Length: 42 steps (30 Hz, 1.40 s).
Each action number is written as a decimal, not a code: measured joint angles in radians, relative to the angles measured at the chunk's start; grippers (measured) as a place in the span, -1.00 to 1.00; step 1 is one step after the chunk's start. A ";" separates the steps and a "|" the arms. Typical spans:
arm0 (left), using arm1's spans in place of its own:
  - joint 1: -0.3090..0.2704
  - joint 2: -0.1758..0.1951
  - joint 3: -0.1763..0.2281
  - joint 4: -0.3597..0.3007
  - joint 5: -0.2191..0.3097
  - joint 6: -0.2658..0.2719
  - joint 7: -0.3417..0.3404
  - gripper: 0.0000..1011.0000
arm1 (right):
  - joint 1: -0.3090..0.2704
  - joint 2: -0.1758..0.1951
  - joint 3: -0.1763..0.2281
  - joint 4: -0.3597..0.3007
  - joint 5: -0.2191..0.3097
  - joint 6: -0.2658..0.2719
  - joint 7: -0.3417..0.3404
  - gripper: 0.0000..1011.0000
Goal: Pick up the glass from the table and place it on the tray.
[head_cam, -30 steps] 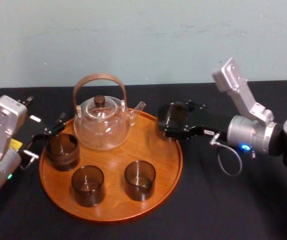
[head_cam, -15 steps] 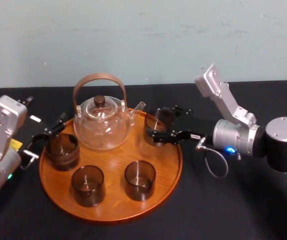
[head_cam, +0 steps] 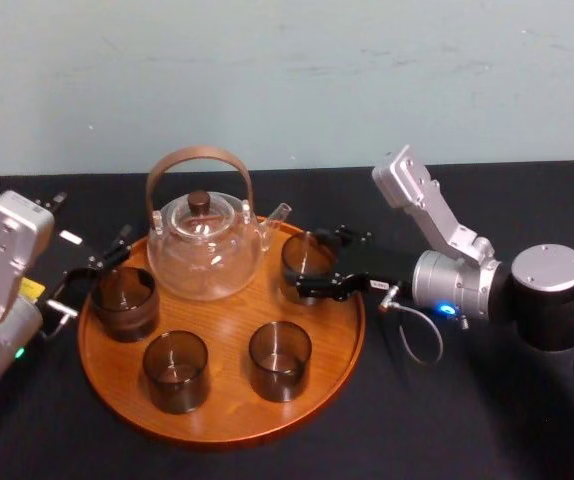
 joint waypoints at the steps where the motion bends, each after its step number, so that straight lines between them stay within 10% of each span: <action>1: 0.000 0.000 0.000 0.000 0.000 0.000 0.000 0.98 | 0.002 -0.004 -0.001 0.009 -0.001 -0.002 0.002 0.79; 42: 0.000 0.000 0.000 0.000 0.000 0.000 0.000 0.98 | 0.010 -0.022 -0.012 0.068 -0.017 -0.010 0.022 0.98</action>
